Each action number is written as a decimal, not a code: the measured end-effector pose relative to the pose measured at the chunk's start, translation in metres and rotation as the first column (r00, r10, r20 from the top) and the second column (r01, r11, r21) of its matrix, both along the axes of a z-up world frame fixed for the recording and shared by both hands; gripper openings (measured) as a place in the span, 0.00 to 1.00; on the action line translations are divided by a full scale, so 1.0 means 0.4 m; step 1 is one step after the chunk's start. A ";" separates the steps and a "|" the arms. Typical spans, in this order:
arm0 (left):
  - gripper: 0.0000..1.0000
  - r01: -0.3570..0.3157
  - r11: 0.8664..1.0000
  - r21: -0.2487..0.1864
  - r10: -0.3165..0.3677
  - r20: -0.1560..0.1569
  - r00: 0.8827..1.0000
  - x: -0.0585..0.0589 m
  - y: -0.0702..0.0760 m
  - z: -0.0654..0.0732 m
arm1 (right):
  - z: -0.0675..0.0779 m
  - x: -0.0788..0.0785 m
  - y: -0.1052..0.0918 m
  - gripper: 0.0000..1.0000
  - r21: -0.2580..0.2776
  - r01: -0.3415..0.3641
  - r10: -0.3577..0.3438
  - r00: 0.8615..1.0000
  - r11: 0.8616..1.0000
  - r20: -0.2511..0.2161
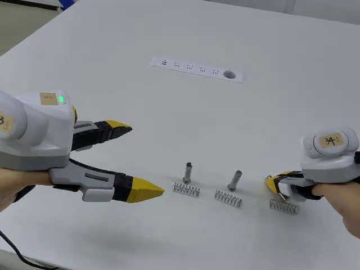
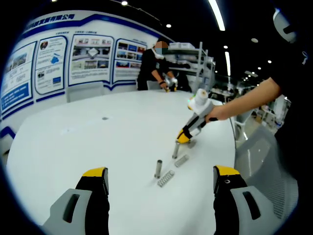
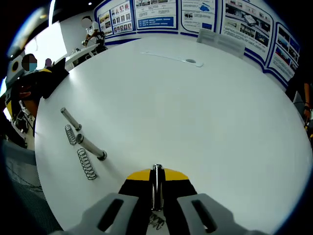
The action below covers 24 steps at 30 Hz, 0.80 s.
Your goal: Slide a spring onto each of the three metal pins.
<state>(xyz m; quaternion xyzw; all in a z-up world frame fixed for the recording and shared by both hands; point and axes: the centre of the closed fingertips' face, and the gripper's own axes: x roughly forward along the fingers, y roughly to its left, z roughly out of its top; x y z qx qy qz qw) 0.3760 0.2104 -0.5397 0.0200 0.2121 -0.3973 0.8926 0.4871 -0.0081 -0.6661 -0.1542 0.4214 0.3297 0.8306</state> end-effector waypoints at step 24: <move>0.90 0.027 1.000 0.005 -0.027 0.030 0.999 -0.001 -0.030 0.030 | 0.072 -0.013 -0.015 0.08 0.074 -0.006 -0.003 0.993 0.997 0.120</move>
